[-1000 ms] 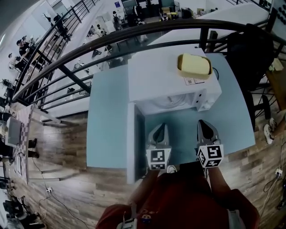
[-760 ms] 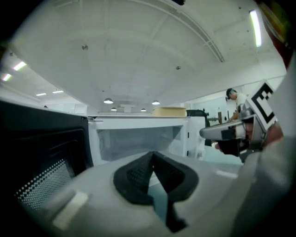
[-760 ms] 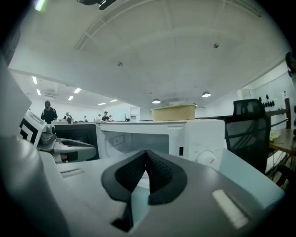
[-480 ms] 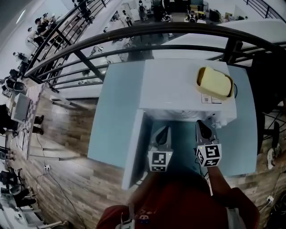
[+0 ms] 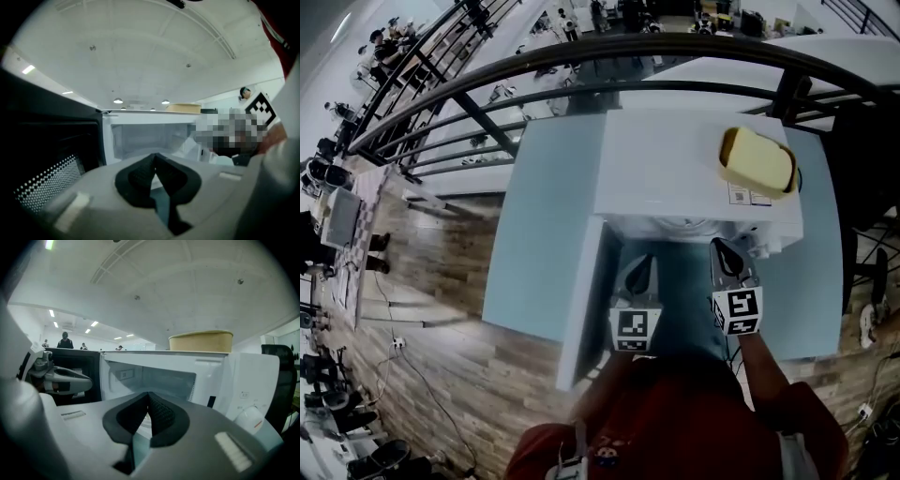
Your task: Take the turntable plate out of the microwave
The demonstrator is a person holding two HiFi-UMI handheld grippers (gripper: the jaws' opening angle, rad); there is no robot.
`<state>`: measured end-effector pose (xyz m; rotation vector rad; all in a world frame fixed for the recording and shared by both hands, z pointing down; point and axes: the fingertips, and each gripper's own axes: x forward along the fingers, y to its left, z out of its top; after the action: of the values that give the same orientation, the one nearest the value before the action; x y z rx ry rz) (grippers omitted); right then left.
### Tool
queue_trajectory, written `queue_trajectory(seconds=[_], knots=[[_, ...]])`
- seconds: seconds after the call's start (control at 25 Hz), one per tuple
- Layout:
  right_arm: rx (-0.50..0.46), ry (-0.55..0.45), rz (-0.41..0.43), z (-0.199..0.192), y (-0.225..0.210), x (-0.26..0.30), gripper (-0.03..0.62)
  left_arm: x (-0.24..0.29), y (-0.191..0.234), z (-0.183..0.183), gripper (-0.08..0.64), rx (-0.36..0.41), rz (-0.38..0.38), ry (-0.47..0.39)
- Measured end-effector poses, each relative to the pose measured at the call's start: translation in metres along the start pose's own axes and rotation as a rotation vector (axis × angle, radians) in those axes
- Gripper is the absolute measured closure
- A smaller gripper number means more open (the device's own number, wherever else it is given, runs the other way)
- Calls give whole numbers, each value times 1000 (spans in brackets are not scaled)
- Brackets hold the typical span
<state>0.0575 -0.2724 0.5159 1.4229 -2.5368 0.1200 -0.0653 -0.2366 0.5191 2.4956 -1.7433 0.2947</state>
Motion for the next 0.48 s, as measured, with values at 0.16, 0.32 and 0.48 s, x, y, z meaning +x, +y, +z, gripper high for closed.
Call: queue_trajectory(seconds=[0.16, 0.32, 0.48], knots=[[-31, -17, 28, -4, 13, 4, 592, -6, 5, -6, 561, 2, 13, -1], [-100, 26, 49, -17, 26, 12, 591, -10, 8, -10, 561, -4, 20, -6], [-176, 91, 104, -33, 37, 28, 547, -12, 11, -15, 562, -9, 24, -6]])
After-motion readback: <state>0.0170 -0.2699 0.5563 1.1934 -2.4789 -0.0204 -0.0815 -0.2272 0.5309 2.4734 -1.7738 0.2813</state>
